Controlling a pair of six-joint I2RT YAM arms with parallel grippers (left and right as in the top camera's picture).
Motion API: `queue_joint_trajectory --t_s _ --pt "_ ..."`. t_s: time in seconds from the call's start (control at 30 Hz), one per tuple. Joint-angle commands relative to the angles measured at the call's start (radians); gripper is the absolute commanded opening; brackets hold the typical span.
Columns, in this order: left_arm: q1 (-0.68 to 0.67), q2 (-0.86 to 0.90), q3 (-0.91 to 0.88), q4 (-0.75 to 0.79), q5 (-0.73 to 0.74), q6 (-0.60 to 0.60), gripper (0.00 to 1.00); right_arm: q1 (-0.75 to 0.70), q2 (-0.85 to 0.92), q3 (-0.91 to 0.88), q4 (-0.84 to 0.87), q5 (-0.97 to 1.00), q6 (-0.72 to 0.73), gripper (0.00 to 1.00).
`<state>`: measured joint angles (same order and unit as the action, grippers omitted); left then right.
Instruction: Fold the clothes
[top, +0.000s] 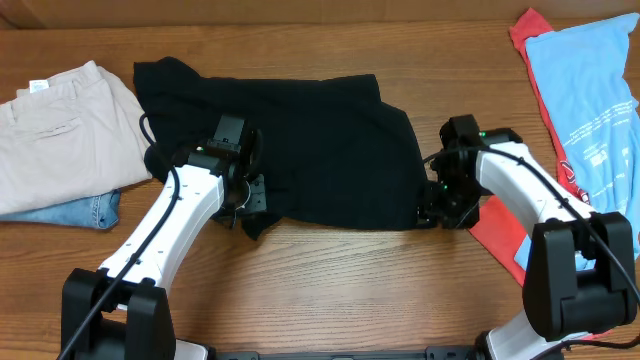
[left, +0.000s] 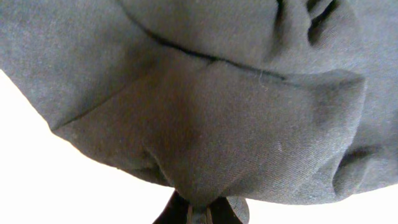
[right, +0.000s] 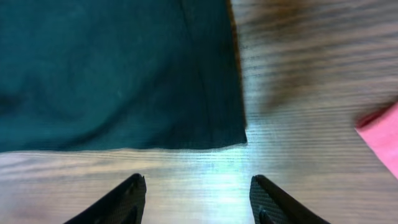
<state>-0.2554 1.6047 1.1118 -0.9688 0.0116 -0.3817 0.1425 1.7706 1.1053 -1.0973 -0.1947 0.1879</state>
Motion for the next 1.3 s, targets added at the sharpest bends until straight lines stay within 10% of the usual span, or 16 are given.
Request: queue_joint_trajectory --t_s 0.0,0.27,0.43,0.93,1.27 --pt "0.005 -0.004 0.007 -0.005 -0.024 0.023 0.04 -0.005 -0.007 -0.057 0.065 -0.016 0.028 0.57" --pt "0.005 -0.004 0.007 -0.019 -0.023 0.023 0.04 -0.005 -0.007 -0.174 0.248 -0.016 0.052 0.48" --pt "0.005 -0.004 0.007 -0.043 -0.024 0.023 0.04 -0.005 -0.011 -0.161 0.27 -0.017 0.052 0.06" --pt "0.005 -0.005 0.28 -0.378 -0.232 0.03 0.04 -0.112 -0.097 0.869 -0.324 0.052 0.04 0.04" --pt "0.004 -0.004 0.551 -0.555 -0.268 0.12 0.04 -0.112 -0.083 0.964 -0.475 0.23 0.04 0.04"
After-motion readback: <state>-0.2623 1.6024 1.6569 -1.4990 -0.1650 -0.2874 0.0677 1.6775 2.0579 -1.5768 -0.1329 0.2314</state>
